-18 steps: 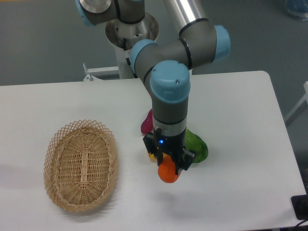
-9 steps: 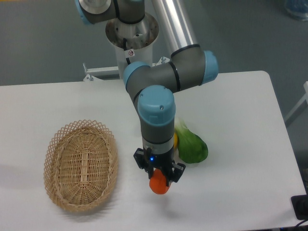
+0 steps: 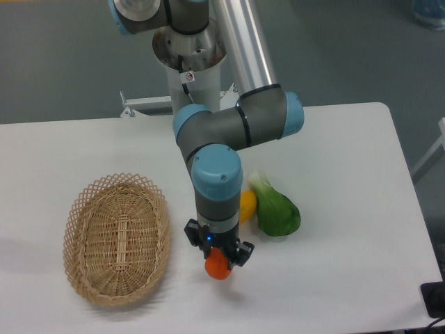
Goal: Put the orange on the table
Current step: 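Carry the held orange toward the wicker basket and lower it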
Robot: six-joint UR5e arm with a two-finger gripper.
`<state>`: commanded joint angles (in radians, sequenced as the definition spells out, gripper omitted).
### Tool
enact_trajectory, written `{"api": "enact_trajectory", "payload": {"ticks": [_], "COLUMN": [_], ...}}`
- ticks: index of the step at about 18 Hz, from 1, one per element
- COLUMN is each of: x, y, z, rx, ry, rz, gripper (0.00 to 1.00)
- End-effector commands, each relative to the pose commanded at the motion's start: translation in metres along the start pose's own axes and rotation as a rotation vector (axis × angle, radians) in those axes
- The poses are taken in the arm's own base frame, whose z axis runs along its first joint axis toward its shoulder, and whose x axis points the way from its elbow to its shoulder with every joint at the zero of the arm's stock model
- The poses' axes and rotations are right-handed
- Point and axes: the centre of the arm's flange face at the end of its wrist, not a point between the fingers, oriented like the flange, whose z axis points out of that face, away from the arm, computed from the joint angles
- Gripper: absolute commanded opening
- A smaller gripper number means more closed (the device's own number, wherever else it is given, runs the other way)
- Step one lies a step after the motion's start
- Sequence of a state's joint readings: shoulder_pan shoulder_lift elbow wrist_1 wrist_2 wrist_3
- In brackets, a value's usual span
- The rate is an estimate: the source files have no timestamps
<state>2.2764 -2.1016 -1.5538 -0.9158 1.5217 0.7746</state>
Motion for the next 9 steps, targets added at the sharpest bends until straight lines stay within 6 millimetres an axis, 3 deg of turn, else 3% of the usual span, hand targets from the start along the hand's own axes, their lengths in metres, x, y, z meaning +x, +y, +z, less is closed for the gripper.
{"api": "enact_trajectory", "payload": {"ticks": [9], "x": [0.01], "y": [0.004], "z": [0.011], "rx": [-0.017], "ry": [0.02], "rz": [0.003], "gripper": [0.46]}}
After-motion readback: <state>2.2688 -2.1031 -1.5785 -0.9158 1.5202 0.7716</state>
